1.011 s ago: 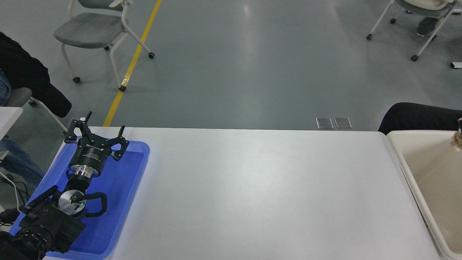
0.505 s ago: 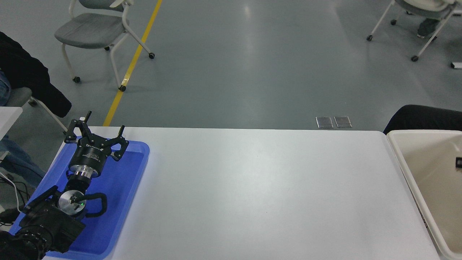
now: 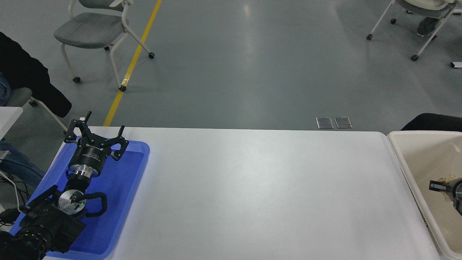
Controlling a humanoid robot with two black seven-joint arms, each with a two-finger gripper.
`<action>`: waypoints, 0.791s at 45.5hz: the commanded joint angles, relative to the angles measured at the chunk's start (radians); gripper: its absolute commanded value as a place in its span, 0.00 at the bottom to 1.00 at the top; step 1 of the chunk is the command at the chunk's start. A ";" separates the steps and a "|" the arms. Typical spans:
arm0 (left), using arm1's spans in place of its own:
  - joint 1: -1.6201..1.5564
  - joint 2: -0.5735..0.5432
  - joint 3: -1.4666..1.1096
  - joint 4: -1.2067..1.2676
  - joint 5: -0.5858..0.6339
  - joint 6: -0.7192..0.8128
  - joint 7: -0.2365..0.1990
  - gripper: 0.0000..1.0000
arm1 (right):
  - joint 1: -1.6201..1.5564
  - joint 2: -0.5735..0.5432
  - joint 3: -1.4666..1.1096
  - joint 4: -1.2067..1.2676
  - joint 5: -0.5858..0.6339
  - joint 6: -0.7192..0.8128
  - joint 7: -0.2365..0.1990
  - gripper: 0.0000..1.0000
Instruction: Pick up paper ball place in dustbin
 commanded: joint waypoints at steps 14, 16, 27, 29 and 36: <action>0.000 0.000 0.000 0.000 0.000 0.000 0.000 1.00 | -0.004 -0.023 0.027 -0.028 0.004 -0.006 0.000 1.00; 0.000 0.000 0.000 0.000 0.000 0.000 0.000 1.00 | -0.004 -0.023 0.027 -0.028 0.004 -0.006 0.000 1.00; 0.000 0.000 0.000 0.000 0.000 0.000 0.000 1.00 | 0.039 -0.017 0.035 -0.009 0.007 -0.005 0.007 1.00; 0.000 0.000 0.000 0.000 0.000 0.000 0.000 1.00 | 0.056 -0.014 0.035 0.001 0.012 -0.003 0.008 1.00; 0.000 -0.001 0.000 0.000 0.001 0.000 0.000 1.00 | 0.201 -0.083 0.018 0.240 0.021 -0.002 0.002 1.00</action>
